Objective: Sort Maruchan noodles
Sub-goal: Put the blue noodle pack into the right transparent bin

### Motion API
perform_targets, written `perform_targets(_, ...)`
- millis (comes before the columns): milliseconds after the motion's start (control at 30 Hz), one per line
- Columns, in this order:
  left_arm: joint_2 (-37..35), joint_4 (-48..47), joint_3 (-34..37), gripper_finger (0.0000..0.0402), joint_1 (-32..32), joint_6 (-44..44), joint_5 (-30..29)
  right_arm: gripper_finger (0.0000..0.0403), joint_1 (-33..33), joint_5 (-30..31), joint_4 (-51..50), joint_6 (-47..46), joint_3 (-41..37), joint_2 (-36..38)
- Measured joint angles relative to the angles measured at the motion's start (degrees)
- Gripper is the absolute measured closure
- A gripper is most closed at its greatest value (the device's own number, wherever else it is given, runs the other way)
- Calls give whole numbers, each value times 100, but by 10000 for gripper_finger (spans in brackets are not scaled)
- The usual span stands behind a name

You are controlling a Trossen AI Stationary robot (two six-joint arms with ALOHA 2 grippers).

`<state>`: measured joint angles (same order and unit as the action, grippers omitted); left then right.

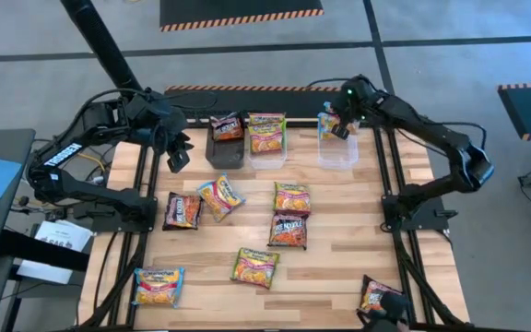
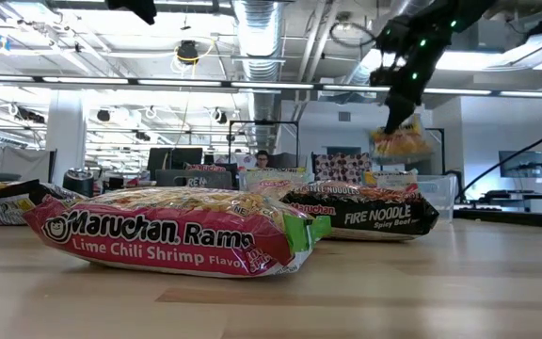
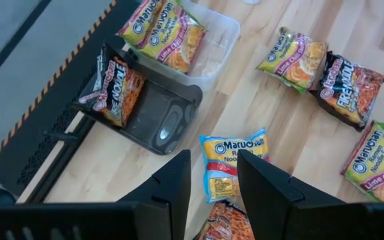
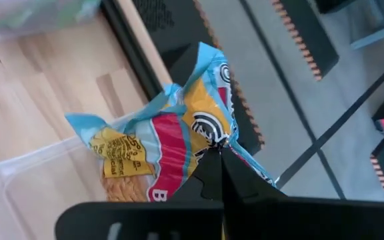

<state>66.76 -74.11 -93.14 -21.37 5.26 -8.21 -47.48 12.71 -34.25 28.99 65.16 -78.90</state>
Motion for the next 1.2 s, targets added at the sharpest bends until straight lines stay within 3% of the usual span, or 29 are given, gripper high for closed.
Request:
perform_targets(667, -1, 73, 0, 292, -1, 568, -273, 396, 9, 116, 180, 318, 3, -1058)
perform_targets(867, 0, 74, 0, 292, 0, 446, -275, 358, 42, 542, 173, 263, 2, -1239)
perform_targets(1200, 0, 71, 0, 292, 0, 409, -275, 298, 52, 562, 160, 99, 3, -1184)
